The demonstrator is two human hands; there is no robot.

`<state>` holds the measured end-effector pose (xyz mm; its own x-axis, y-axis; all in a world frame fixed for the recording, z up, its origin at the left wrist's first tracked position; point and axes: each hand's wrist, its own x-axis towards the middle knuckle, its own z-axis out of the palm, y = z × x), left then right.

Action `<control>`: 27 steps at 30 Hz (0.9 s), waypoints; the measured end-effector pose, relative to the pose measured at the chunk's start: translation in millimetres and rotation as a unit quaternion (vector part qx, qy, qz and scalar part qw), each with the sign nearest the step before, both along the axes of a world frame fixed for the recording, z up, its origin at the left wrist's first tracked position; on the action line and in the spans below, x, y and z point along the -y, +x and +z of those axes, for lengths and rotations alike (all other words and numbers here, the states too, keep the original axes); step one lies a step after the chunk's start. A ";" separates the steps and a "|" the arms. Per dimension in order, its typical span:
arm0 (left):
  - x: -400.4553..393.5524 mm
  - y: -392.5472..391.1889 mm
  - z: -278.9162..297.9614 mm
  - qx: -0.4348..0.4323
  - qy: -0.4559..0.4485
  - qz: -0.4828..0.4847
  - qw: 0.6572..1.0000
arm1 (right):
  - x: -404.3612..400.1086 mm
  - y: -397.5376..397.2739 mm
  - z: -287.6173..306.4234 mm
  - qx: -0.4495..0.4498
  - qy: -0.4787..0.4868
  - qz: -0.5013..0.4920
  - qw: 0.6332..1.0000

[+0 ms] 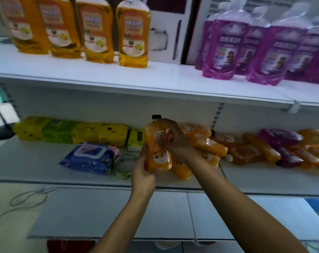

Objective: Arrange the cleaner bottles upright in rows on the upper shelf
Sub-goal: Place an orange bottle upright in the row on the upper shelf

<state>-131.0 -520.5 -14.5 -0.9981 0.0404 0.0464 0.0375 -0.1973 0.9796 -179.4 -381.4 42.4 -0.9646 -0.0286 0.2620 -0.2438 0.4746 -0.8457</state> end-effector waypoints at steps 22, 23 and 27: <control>-93.8 58.6 59.1 -0.255 -0.105 -0.419 0.865 | -110.8 207.6 60.9 -0.124 -0.023 -0.228 0.965; -104.4 64.0 65.5 -0.276 -0.130 -0.418 0.856 | -117.5 216.8 63.2 -0.129 -0.037 -0.238 0.962; -148.7 91.1 86.0 -0.295 -0.134 -0.453 0.831 | -148.7 252.4 76.3 -0.157 -0.016 -0.277 0.948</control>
<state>-39.9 -371.8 71.5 -0.3601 0.8500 0.3846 0.4820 -0.1835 0.8568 72.9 -232.7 118.6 -0.7033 0.4734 0.5303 -0.2062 0.5780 -0.7895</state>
